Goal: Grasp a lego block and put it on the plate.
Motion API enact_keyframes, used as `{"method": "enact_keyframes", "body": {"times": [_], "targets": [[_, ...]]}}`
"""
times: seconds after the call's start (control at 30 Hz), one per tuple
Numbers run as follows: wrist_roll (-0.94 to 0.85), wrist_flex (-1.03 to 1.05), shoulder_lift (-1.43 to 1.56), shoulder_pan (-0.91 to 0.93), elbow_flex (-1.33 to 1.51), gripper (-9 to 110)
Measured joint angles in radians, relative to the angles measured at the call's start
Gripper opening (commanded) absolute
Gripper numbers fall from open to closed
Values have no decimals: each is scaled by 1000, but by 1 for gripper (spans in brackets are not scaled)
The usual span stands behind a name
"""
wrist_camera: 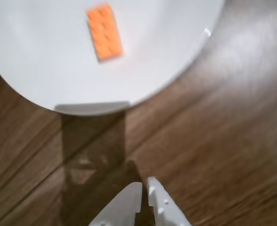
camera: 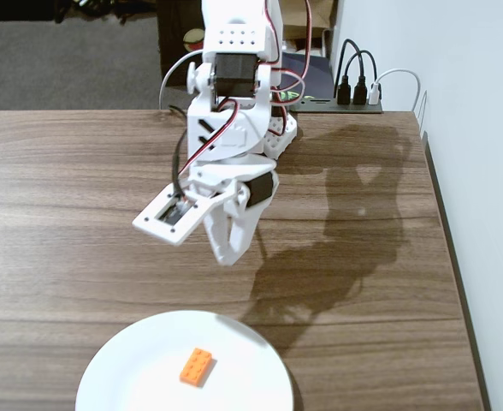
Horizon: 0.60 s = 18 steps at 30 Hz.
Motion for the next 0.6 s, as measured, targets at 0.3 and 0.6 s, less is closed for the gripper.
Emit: {"method": "enact_keyframes", "body": {"times": [0.3,0.6], "targets": [[245,-8,374,-6,287,1],[581,48,715,-28,500,1]]}}
